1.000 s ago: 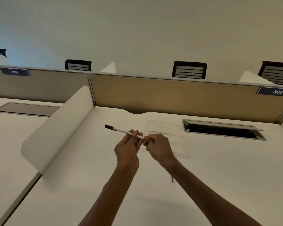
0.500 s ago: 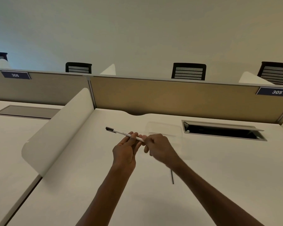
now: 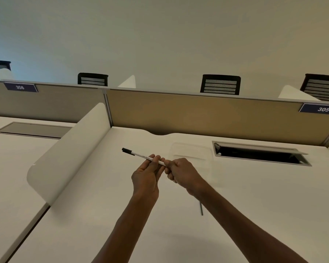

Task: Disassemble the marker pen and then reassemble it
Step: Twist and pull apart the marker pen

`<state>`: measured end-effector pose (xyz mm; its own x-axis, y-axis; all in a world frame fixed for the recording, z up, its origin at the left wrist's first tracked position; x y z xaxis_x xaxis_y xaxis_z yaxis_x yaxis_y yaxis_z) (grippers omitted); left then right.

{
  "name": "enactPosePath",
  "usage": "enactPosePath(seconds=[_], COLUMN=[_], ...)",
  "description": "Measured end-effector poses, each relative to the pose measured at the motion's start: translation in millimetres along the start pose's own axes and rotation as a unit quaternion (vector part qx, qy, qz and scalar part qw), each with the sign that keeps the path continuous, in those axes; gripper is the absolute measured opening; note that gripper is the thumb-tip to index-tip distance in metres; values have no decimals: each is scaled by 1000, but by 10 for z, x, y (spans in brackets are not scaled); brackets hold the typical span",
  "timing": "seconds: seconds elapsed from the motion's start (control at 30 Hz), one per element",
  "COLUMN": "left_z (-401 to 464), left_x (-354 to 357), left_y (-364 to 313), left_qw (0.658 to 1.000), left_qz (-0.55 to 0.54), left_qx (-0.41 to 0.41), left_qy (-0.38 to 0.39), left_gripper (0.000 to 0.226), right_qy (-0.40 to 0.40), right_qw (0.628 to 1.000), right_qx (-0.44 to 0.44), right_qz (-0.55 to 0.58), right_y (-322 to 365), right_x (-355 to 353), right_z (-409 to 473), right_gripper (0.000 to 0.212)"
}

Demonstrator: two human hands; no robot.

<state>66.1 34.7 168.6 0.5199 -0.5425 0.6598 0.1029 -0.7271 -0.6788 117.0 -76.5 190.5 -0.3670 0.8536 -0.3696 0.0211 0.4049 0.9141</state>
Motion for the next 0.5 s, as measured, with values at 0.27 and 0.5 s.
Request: enactPosePath(seconds=[0.27,0.5], left_z=[1,7], left_x=[-17,-27], left_y=[101,164], left_qw=[997,997], left_qz=[-36,-30], left_qx=[-47,-69], left_qy=[-40,-34], left_gripper=[18,21], right_qy=[-146,-137], right_qw=[902,895], right_qx=[-220,-274], right_qz=[-343,-324], right_y=[194,172], right_x=[6,-24], right_z=[-99,-117], right_gripper=[25,23])
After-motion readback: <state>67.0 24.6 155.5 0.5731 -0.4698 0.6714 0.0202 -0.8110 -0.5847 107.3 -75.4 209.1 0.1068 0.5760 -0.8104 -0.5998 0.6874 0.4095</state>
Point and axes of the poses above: each hand's wrist, its own z-axis towards the middle knuckle, its own x-axis out of the palm, y = z × x, the point moved 8 cm from there along z, towards the middle knuckle
